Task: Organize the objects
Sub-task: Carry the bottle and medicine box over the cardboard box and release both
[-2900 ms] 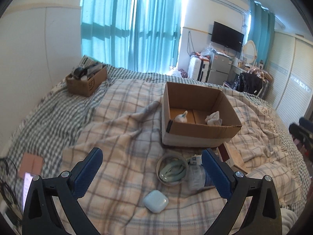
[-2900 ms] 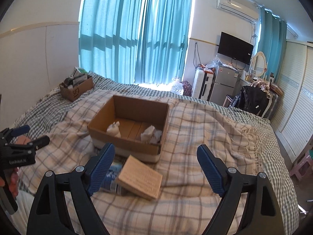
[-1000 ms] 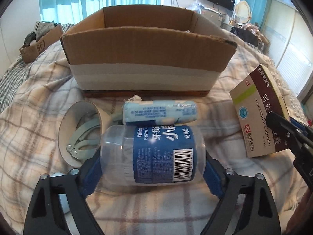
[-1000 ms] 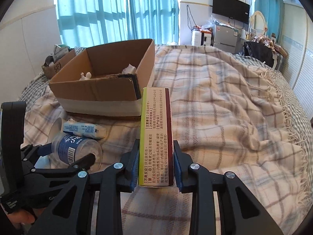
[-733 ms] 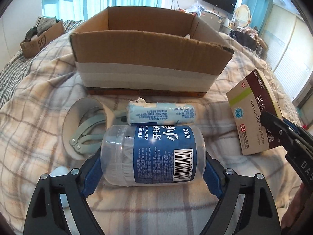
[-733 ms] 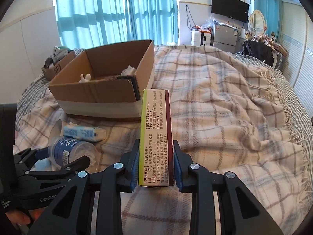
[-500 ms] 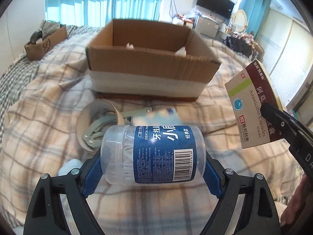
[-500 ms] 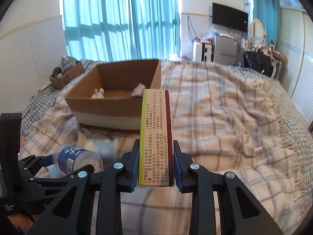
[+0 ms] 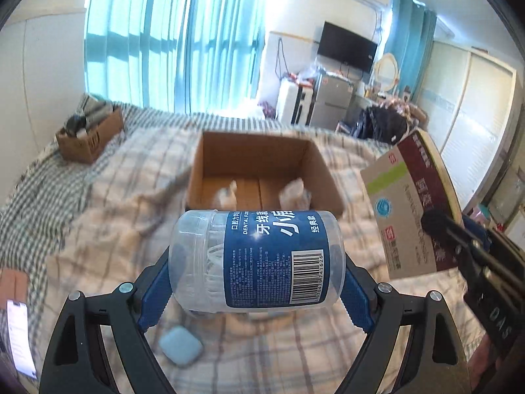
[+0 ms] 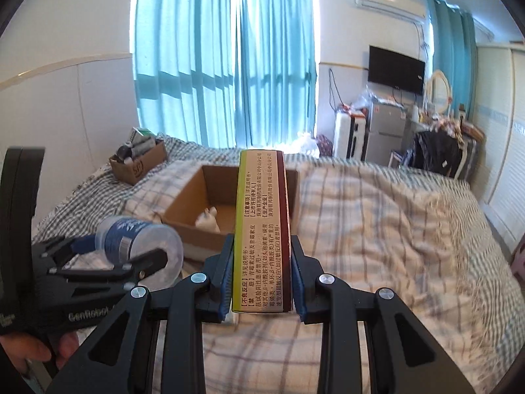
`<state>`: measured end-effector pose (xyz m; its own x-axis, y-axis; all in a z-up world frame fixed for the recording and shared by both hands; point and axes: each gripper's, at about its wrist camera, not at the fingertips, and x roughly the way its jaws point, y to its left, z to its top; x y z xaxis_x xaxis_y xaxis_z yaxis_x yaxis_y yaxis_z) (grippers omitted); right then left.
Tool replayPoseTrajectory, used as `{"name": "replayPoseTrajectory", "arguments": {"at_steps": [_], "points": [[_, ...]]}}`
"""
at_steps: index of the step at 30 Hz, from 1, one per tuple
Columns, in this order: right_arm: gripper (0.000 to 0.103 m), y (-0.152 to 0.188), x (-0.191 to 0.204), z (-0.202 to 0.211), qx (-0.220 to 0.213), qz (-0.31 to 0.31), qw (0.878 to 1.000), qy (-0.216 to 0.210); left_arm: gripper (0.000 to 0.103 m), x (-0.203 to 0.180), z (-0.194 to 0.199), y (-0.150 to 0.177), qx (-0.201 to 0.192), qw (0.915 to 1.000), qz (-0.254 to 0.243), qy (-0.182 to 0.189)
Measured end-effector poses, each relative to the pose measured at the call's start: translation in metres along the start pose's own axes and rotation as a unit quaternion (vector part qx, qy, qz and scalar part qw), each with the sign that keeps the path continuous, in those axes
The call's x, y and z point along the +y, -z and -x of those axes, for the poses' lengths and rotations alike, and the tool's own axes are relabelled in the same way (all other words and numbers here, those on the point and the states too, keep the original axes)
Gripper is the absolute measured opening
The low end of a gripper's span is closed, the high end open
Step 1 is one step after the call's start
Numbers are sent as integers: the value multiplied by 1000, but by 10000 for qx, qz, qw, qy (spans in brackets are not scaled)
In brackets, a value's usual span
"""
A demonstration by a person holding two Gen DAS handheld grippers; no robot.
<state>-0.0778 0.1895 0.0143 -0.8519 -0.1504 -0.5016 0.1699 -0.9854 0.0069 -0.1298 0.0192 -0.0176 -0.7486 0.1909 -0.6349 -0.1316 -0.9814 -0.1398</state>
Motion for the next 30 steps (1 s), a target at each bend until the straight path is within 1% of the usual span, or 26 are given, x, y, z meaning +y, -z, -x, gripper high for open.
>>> {"name": "replayPoseTrajectory", "arguments": {"at_steps": [4,7,9,12,16,19,22,24,27,30], "points": [[29,-30,7,-3,-180,38,9998,-112,89,7,-2,-30,-217,9997,-58,-23],[29,-50,10,-17,-263,27,9995,-185,89,15,-14,-51,-288,9996,-58,-45],[29,-64,9,-32,-280,-13,9992,-286,89,20,-26,-65,-298,9995,-69,-102],[29,-83,8,-58,-280,-118,9991,-300,89,27,-45,-83,-278,9994,-90,-186],[29,-97,6,-97,-201,-244,9990,-309,89,34,-75,-101,-261,9992,-147,-250],[29,-96,-2,-129,-47,-350,9988,-325,89,35,-101,-107,-171,9993,-217,-261],[29,-89,-8,-162,140,-318,9988,-356,89,36,-128,-105,-32,9994,-265,-241],[29,-81,-14,-180,267,-302,9985,-367,90,38,-148,-102,91,9994,-249,-228],[29,-68,-20,-205,446,-345,9976,-411,89,38,-166,-97,192,9994,-238,-155],[29,-53,-24,-220,575,-367,9967,-440,90,34,-183,-92,306,9991,-255,-158]]}}
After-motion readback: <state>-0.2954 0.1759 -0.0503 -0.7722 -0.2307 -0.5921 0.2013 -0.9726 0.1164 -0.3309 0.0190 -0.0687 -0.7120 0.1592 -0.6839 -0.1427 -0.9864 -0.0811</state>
